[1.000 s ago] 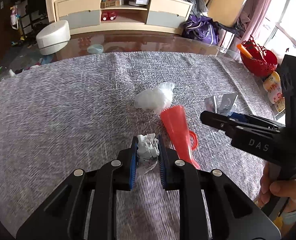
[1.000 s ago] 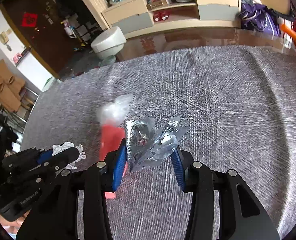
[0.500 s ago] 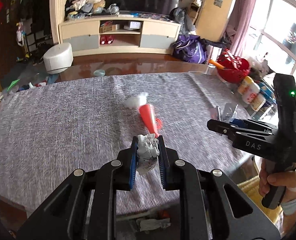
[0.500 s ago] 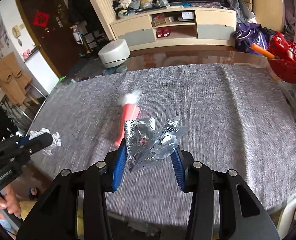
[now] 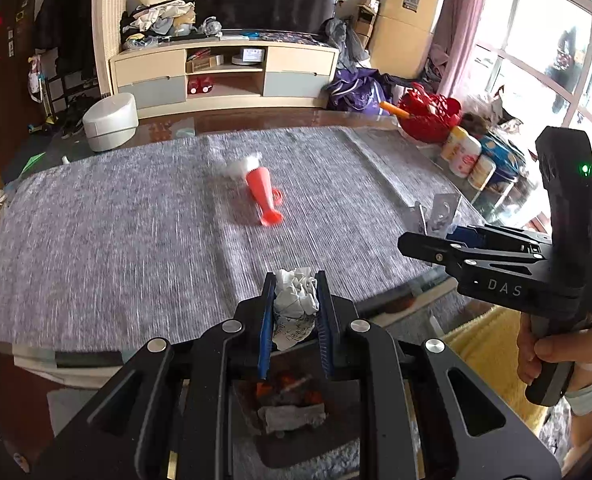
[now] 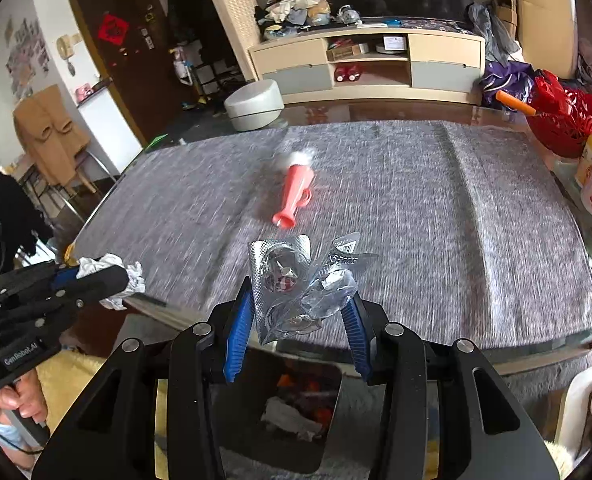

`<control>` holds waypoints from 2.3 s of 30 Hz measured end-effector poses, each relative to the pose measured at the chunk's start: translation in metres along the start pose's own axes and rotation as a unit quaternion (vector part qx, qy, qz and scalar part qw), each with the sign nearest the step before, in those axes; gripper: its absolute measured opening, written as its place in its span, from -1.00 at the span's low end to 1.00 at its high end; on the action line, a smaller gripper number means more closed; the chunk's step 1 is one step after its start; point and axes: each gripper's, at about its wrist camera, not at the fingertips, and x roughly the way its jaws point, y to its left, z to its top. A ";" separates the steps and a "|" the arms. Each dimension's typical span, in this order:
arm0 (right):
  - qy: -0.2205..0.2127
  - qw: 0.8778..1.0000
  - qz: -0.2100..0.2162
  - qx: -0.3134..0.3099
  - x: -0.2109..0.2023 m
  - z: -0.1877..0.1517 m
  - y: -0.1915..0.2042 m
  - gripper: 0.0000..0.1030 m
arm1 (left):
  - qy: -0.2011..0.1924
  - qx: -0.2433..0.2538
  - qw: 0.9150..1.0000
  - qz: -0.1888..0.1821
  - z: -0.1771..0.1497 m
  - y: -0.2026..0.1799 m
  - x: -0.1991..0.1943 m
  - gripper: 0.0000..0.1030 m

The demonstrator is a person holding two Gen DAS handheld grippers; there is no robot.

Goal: Collect trash
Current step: 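Carry the paper and blister pack into the black bin and open both grippers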

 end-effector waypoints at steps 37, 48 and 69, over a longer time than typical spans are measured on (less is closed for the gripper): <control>0.174 0.984 0.019 0.032 0.122 -0.139 0.002 -0.11 | 0.178 -0.055 0.982 -0.009 -0.168 0.021 0.117 -0.65; 0.194 0.980 0.031 0.042 0.144 -0.145 0.000 -0.06 | 0.217 -0.058 0.974 -0.016 -0.178 0.021 0.142 -0.60; 0.169 0.981 0.017 0.098 0.133 -0.140 -0.028 0.60 | 0.215 -0.063 0.975 0.005 -0.177 0.026 0.143 0.54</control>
